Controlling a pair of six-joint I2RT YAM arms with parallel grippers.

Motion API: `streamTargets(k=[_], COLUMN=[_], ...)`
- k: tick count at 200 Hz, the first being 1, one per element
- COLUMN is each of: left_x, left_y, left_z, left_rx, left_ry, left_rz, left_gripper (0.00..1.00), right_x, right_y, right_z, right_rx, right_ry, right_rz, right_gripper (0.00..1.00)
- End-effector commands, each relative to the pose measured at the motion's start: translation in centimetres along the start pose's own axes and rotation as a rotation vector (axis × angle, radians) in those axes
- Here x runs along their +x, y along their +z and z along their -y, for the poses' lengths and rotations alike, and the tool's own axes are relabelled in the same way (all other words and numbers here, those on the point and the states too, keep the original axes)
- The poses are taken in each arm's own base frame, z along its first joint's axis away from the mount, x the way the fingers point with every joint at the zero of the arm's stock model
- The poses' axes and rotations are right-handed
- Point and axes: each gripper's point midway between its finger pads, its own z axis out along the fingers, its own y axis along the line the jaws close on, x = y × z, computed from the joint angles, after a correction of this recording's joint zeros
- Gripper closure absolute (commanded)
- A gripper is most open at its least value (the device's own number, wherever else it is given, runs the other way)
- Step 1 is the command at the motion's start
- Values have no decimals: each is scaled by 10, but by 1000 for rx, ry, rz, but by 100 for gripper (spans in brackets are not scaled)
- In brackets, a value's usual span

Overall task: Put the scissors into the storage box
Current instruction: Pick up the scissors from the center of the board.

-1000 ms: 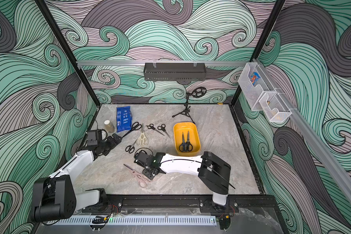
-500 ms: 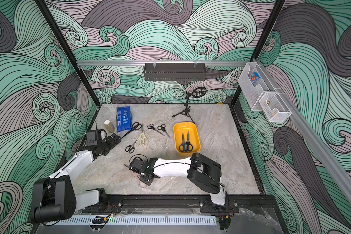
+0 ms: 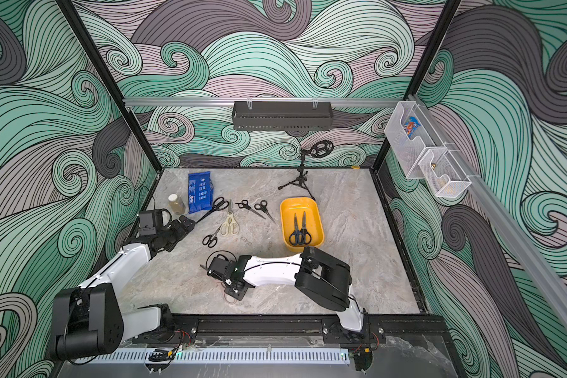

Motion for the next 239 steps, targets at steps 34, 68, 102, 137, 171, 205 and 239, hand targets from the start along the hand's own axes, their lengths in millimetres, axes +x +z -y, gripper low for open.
streamTargets(k=[34,68,102,137,171,205,239], left_x=[-2,-2,-2,-3,5,12,11], left_y=[-2,-2,-2,-4,-4,-4,-6], left_z=[-1,-1,-1,1,11,24,30], left_rx=[5,6,7,13,85,172,195], left_ry=[-5,-6,-7,-1,1,20,45], left_rz=[11,12,12,15,-13,-41,-44], left_gripper=[4,4,4,4,5,5,5], right_x=[18,18,5,-14,-31,-36,-16], right_y=[17,18,7,-10,-37,-57,-73], right_z=[-1,-1,6,25,53,89,141], right_rx=[-14,-15,-5,-5,-14,22,104], right_ry=[-12,-17,1,64,150,251,378], right_rz=[-92,-92,-49,21,128,206,224], right_gripper=[80,99,100,100,100,100,100])
